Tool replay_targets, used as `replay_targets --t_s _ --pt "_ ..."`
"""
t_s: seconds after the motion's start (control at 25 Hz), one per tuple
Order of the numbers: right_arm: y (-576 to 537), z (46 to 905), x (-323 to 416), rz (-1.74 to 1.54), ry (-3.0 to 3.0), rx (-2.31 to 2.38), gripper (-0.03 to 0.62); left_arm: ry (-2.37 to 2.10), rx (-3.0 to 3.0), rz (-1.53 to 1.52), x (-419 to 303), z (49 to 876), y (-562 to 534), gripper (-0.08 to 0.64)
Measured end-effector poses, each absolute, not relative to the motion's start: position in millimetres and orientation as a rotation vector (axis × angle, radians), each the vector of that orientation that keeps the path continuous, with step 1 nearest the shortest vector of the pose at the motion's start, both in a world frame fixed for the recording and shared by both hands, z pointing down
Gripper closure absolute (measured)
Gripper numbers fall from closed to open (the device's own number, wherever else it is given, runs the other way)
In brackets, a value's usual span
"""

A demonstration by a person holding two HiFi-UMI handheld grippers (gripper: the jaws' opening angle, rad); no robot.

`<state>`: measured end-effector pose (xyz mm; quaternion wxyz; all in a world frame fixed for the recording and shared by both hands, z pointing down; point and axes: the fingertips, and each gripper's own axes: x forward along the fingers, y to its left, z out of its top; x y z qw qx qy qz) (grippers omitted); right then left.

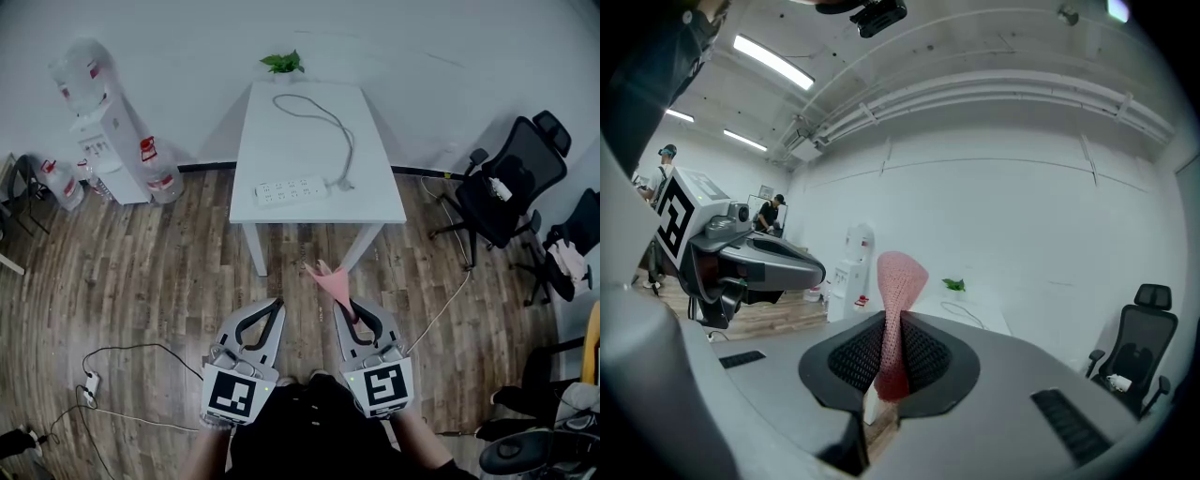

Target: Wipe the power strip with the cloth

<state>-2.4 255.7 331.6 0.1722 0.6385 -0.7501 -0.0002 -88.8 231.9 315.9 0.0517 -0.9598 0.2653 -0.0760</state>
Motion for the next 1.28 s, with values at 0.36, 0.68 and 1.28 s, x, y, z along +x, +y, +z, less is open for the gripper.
replay_targets --t_s 0.36,0.68,1.28 --pt "259 336 -16 0.005 -2.105 1.842 0.537 0.820 -2.921 -0.263 -114 326 229 0.549" --pt "256 342 -11 0.011 -2.089 1.859 0.537 0.824 -2.905 -0.275 -116 330 218 0.549" --pt "152 348 56 0.014 -2.126 1.822 0.537 0.844 -2.896 -0.296 -59 334 132 0.549"
